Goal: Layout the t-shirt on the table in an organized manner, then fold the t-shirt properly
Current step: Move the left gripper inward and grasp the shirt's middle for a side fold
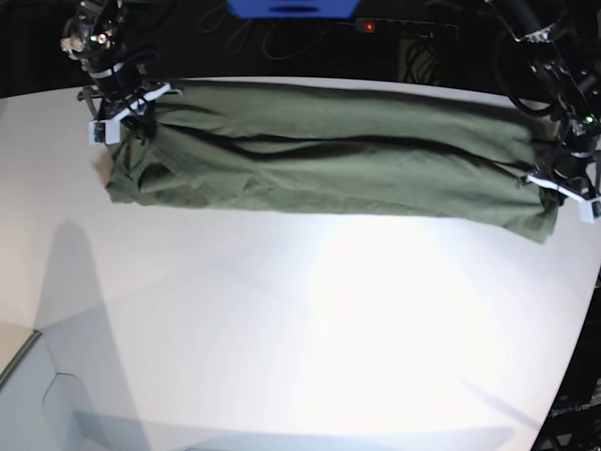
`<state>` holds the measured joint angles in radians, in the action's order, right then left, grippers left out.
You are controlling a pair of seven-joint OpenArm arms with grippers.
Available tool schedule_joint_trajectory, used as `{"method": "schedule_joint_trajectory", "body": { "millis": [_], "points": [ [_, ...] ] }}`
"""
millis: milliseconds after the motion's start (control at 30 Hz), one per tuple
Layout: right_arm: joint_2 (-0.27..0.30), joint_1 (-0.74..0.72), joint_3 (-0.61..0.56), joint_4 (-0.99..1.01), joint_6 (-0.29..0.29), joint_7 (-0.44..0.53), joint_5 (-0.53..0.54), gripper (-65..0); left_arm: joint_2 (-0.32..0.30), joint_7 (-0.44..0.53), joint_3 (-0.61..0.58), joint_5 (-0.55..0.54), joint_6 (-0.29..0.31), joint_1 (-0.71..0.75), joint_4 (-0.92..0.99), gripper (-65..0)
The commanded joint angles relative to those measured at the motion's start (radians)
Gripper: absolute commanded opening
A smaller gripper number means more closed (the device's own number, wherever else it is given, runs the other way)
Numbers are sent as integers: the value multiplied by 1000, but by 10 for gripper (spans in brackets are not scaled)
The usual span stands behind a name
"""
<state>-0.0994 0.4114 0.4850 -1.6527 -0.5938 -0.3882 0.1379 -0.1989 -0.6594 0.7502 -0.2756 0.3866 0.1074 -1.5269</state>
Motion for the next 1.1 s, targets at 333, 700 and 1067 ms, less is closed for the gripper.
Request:
{"method": "schedule_joint_trajectory", "body": {
  "millis": [333, 700, 1067],
  "points": [
    [-7, -128, -116, 58, -1, -5, 2, -650, 151, 23, -94, -7, -13, 47, -387, -649],
    [-6, -147, -157, 87, -1, -5, 2, -650, 335, 36, -446, 384, -15, 108, -404, -649],
    [-6, -145, -157, 87, -1, -5, 2, -650, 356, 37, -769, 576, -237, 53, -286, -649]
  ]
}}
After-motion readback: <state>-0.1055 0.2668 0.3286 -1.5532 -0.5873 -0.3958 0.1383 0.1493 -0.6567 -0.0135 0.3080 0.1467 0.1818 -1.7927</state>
